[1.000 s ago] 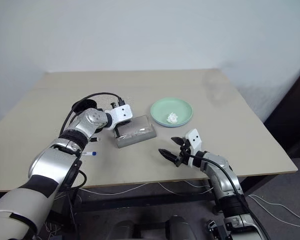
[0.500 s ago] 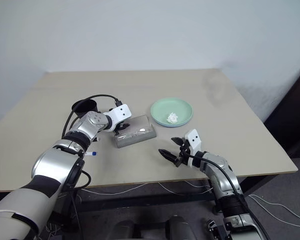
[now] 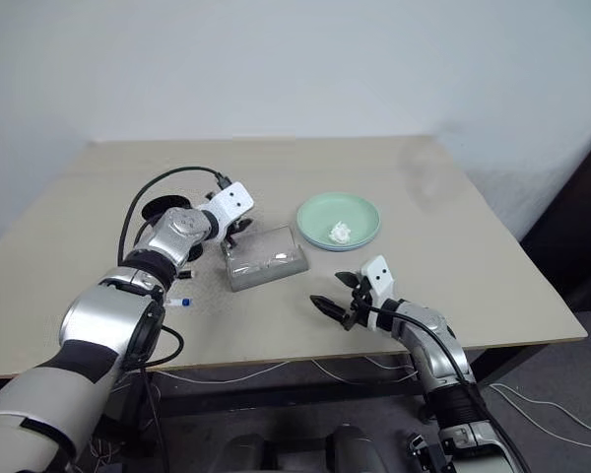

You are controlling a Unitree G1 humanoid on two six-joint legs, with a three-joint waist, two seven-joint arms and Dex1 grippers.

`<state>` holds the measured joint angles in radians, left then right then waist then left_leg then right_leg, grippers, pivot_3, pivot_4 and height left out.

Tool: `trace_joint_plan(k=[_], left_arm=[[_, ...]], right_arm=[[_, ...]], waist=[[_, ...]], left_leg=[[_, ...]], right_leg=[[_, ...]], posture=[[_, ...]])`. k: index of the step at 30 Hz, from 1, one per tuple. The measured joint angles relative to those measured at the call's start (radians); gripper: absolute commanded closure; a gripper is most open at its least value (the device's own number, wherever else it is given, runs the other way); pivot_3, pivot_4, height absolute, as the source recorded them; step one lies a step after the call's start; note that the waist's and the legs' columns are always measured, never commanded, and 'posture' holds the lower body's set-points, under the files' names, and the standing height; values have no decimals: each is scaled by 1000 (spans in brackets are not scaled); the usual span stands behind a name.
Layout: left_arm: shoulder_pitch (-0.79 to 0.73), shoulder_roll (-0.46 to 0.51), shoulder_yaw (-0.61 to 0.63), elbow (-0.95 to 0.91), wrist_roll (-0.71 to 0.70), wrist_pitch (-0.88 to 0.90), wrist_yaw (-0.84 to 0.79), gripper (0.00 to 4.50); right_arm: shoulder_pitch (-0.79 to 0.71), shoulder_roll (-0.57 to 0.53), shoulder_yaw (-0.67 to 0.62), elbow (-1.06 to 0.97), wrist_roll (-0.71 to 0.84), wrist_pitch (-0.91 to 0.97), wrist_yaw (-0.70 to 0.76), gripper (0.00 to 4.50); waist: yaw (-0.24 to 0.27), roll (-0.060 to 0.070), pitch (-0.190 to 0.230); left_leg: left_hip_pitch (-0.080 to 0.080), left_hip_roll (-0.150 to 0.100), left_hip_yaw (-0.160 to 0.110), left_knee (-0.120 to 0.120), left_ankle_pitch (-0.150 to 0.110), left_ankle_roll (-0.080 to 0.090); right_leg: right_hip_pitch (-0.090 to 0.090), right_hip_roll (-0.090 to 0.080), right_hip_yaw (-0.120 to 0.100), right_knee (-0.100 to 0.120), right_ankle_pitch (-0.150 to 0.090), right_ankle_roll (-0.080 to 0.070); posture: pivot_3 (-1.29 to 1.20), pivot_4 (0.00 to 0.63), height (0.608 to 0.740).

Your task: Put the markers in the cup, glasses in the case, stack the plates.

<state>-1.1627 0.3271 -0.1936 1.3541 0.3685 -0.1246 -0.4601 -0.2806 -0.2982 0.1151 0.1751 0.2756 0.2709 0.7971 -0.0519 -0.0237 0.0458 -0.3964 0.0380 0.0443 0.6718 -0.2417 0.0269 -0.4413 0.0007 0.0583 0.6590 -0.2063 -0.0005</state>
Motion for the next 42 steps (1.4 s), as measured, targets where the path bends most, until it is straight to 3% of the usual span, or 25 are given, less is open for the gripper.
trace_joint_plan(k=[1, 7, 16, 30, 42], left_arm=[[0, 0, -9, 2, 11, 8, 9, 4467], [0, 0, -54, 23, 69, 59, 98, 4467], [18, -7, -158, 34, 171, 80, 95, 4467], [9, 30, -55, 20, 76, 123, -136, 4467], [-2, 36, 9, -14, -35, 84, -463, 4467]], right_arm=[[-3, 0, 0, 5, -2, 0, 0, 0], [-15, 2, 0, 11, -3, 0, 0, 0], [0, -1, 0, 4, -3, 7, -5, 0], [17, 0, -1, -15, -3, 12, -17, 0], [-26, 14, 9, 21, -5, 4, -9, 0]], waist=[[0, 0, 0], [1, 0, 0], [0, 0, 0], [0, 0, 0], [0, 0, 0]], left_leg=[[0, 0, 0, 0, 0, 0], [0, 0, 0, 0, 0, 0], [0, 0, 0, 0, 0, 0], [0, -1, 0, 0, 0, 0], [-1, -1, -1, 1, 0, 0]], right_leg=[[0, 0, 0, 0, 0, 0], [0, 0, 0, 0, 0, 0], [0, 0, 0, 0, 0, 0], [0, -1, 0, 0, 0, 1], [0, -1, 0, 0, 0, 1]], posture=[[0, 0, 740], [0, 0, 740], [0, 0, 740], [0, 0, 740], [0, 0, 740]])
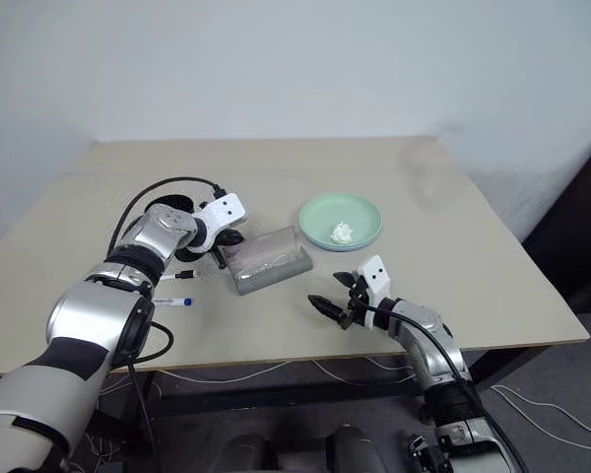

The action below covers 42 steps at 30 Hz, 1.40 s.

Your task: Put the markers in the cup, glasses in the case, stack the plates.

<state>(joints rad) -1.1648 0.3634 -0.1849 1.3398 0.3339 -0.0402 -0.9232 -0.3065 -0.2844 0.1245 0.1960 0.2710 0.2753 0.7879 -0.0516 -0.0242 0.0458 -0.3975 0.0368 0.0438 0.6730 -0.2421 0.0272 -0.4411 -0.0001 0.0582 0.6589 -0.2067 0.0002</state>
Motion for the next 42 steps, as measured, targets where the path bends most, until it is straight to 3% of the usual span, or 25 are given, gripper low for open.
trace_joint_plan(k=[9, 25, 29, 33, 36, 42], left_arm=[[86, 0, -9, -128, -56, -49, -245, 4467], [181, 42, -34, -305, -110, -4, -284, 4467], [236, 118, -15, -434, -159, 27, -343, 4467], [339, 259, -11, -608, -209, 27, -471, 4467], [385, 349, -11, -653, -230, 32, -544, 3892], [411, 483, -59, -724, -276, 44, -673, 1867]], right_arm=[[-1, 2, 4, 17, 0, -7, 3, 0], [-1, 5, 14, 17, 0, -7, 4, 0], [-1, 5, 14, 15, 0, -7, 1, 0], [0, 4, 16, 11, 0, -6, 3, 0], [0, -1, 16, 13, 0, -6, 8, 0], [-32, 5, 25, 37, -2, -6, 22, 0]], waist=[[-3, 0, 0], [-3, 0, 0], [-2, 0, 0], [-6, 0, 0], [-1, 0, 0], [-2, 0, 0]], left_leg=[[1, 0, 1, 0, 0, 1], [1, 0, 1, 2, -1, 2], [1, 1, 1, 1, -1, 2], [1, 2, 3, 1, -2, 3], [1, 2, 3, 1, -2, 3], [1, 2, 4, 3, -2, 3]], right_leg=[[0, 1, 1, 0, 0, 0], [1, 0, 2, 0, 0, 1], [0, 1, 2, 0, 0, 1], [-1, 1, 5, 0, 0, 1], [-1, 1, 3, 0, 0, 1], [0, 0, 2, 0, 0, 0]], posture=[[0, 0, 740], [0, 0, 740], [0, 0, 740], [0, 0, 740], [0, 0, 740], [0, 0, 740]])
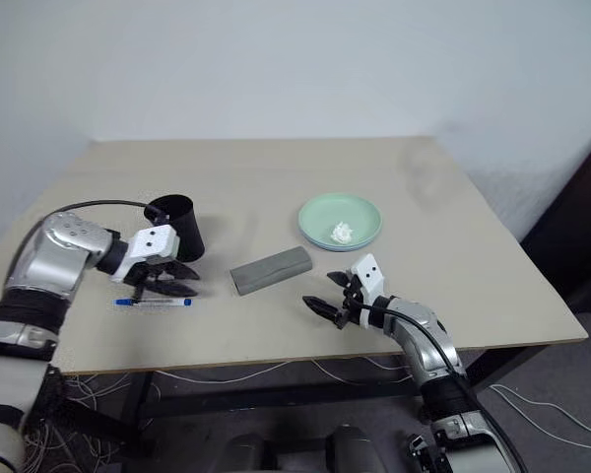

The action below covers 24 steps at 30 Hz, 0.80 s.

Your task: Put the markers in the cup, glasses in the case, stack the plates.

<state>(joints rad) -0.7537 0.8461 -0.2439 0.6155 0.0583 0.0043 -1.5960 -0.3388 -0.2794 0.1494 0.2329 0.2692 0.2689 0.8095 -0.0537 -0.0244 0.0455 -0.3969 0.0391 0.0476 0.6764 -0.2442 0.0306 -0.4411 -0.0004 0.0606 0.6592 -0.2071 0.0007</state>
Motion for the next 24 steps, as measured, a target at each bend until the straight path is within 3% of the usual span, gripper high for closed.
trace_joint_plan(k=[5, 14, 24], left_arm=[[-14, 35, -81, 54, 2, -46, -10, 203], [-151, 24, -171, 288, 132, -206, -7, 203], [-193, -9, -225, 456, 271, -333, 27, 203]], right_arm=[[-10, 14, 3, 19, -4, -1, 2, 0], [-16, 22, 6, 36, -15, -8, 3, 0], [-14, 24, 6, 35, -17, -8, 3, 0]], waist=[[1, 0, 0], [1, 0, 0], [1, 0, 0]], left_leg=[[0, 1, 0, 0, 0, 0], [-1, 1, 1, 0, 0, 1], [-1, 1, 1, 0, 0, 1]], right_leg=[[0, 1, -1, 0, 0, 0], [0, 1, 0, 0, 0, 0], [-1, 1, 0, 0, 0, 0]], posture=[[0, 0, 740], [0, 0, 740], [0, 0, 740]])
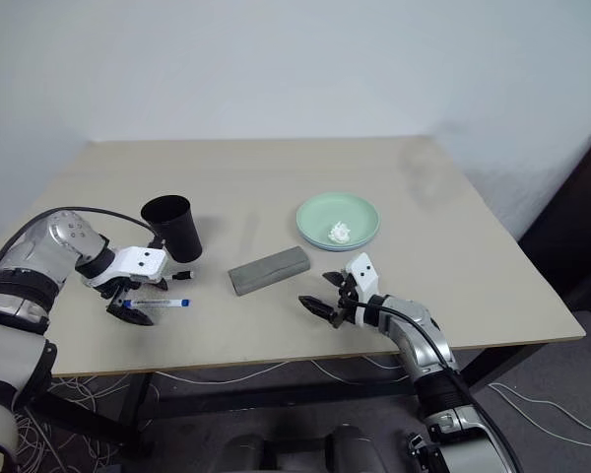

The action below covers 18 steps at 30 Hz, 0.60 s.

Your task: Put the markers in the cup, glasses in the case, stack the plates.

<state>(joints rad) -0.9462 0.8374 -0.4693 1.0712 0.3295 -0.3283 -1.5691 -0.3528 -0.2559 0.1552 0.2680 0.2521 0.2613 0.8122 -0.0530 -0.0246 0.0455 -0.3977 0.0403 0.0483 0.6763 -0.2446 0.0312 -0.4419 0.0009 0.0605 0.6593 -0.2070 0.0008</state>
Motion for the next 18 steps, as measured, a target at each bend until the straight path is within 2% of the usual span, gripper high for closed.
trace_joint_plan(k=[5, 8, 18], left_arm=[[-24, -12, -21, 62, 60, -34, 45, 203], [-34, -21, -21, 85, 78, -39, 62, 739], [-42, -32, -15, 105, 89, -53, 73, 3954]], right_arm=[[5, 0, 0, -2, 0, 0, -1, 0], [5, 0, -1, -2, 0, 0, -2, 0], [7, 1, -1, -2, 0, 0, -3, 0]], waist=[[1, 0, 0], [1, 0, 0], [1, 0, 0]], left_leg=[[0, 0, 0, 0, 0, 0], [0, 0, 0, 0, 0, 0], [1, 0, 0, 1, 0, 0]], right_leg=[[0, 0, 0, 0, 0, 0], [0, 0, 0, 0, 0, 0], [1, 0, 0, 1, 0, 0]], posture=[[0, 0, 740], [0, 0, 740], [0, 0, 740]])
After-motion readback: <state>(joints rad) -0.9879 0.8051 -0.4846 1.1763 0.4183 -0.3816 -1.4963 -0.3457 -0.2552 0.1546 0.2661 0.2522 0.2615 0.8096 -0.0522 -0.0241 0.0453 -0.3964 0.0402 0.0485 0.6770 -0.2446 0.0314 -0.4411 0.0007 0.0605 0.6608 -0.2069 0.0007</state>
